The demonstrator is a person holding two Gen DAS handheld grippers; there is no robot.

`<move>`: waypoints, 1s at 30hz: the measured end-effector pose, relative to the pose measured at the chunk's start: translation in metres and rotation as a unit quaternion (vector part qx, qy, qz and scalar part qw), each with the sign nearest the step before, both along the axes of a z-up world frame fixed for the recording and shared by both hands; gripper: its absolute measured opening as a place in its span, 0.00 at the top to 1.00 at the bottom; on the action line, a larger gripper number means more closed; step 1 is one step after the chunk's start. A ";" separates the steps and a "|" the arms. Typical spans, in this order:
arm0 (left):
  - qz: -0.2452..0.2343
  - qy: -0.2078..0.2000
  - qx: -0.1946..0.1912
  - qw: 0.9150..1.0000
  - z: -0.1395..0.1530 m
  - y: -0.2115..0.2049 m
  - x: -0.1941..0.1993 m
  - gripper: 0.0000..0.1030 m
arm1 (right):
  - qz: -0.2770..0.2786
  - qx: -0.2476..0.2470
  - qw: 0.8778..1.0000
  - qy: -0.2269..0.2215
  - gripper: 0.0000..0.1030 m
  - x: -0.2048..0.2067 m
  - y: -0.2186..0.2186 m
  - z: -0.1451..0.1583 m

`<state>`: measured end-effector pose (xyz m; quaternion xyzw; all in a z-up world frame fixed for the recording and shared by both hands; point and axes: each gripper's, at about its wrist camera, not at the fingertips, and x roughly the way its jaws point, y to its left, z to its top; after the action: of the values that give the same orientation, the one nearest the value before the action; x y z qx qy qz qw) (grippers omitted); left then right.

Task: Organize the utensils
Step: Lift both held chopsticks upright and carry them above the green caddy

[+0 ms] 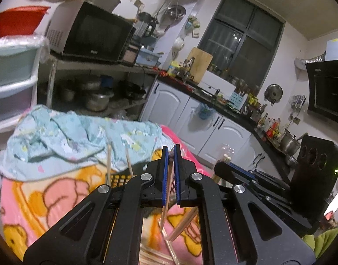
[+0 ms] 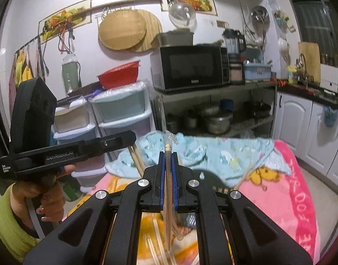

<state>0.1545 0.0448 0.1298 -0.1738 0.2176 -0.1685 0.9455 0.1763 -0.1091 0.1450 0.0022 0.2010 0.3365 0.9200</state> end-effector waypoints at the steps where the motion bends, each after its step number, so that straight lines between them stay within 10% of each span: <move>1: 0.002 -0.004 0.002 1.000 0.003 0.001 0.001 0.97 | 0.000 0.001 1.000 -0.005 0.94 0.001 0.001 0.003; 16: 0.046 -0.050 0.019 0.998 0.040 0.026 0.018 0.97 | -0.012 0.014 0.996 -0.088 0.95 0.022 0.009 0.045; 30: 0.073 -0.034 0.027 0.996 0.013 0.036 0.038 0.97 | -0.031 0.022 0.996 -0.079 0.95 0.051 0.012 0.024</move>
<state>0.1928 0.0806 0.1432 -0.1574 0.1763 -0.0992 0.9666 0.2270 -0.0968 0.1694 0.0018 0.1201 0.3111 0.9428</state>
